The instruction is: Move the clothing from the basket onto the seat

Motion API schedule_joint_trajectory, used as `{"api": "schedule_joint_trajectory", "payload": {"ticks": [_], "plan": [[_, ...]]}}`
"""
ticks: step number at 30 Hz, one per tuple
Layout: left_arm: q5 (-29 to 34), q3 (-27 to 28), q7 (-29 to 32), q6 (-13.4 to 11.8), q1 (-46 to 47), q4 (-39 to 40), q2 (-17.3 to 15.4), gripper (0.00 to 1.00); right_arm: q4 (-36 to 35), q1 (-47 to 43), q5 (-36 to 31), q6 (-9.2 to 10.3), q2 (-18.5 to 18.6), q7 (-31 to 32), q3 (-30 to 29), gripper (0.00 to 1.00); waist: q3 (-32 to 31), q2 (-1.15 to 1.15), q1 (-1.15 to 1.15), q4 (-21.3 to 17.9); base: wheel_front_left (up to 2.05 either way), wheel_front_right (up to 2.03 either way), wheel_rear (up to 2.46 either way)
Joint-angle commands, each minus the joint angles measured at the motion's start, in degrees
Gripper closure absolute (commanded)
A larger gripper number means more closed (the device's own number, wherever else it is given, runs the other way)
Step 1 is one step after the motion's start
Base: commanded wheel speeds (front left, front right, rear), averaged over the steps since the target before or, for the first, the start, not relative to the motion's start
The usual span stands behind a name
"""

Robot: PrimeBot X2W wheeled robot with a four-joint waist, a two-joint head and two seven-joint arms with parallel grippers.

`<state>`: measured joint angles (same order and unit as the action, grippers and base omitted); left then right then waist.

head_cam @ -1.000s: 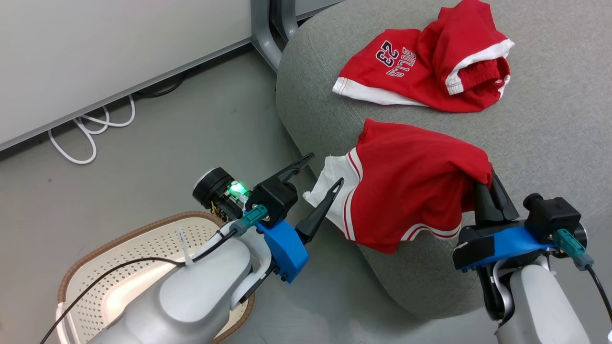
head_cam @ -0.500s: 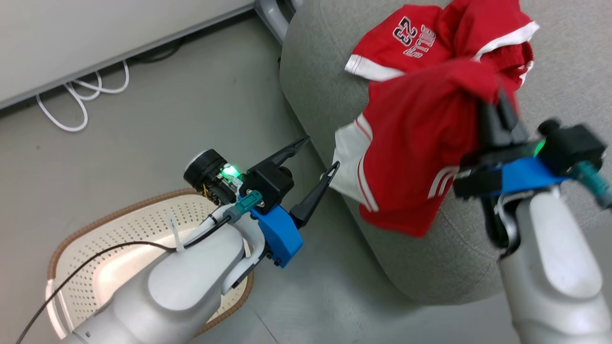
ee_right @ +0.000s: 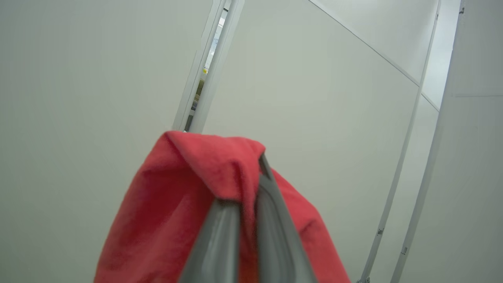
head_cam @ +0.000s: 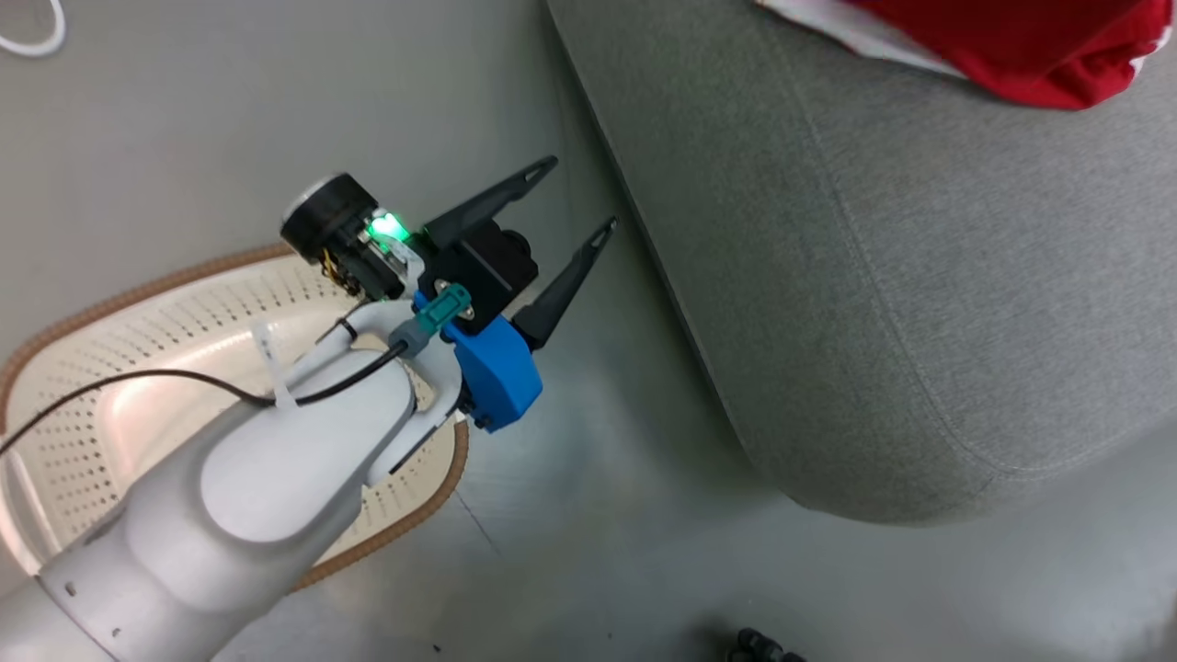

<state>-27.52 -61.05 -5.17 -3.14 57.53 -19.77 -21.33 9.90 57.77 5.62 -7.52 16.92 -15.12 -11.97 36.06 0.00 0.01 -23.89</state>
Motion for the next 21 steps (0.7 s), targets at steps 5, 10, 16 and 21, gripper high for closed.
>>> {"api": "schedule_joint_trajectory", "payload": {"ticks": [5, 10, 16, 21], "plan": [[1.3, 0.2, 1.9, -0.4, 2.9, 3.2, -2.0, 0.0, 1.1, 4.8, -0.1, 0.06, 5.6, 0.0, -6.4, 1.0, 7.0, 0.0, -0.01, -0.7, 0.0, 0.0, 0.0], [2.1, 0.3, 3.1, -0.6, 4.6, 6.0, -3.6, 0.0, 5.9, 5.6, 0.9, 0.06, 10.8, 0.0, -11.7, 1.0, 10.4, 0.0, -0.01, -0.8, 0.0, 0.0, 0.0], [2.3, 0.2, 3.9, -0.8, 5.2, 7.6, -4.8, 0.0, 11.7, 2.0, -0.1, 0.06, 10.8, 0.0, -13.1, 1.0, 12.8, 0.0, -0.01, -0.2, 0.0, 0.0, 0.0], [2.3, -0.4, 4.0, -0.8, 4.9, 8.1, -4.7, 0.0, 16.5, -0.6, -2.2, 0.06, 8.1, 0.0, -13.8, 1.0, 13.4, 0.0, -0.01, 0.7, 0.0, 0.0, 0.0]]}}
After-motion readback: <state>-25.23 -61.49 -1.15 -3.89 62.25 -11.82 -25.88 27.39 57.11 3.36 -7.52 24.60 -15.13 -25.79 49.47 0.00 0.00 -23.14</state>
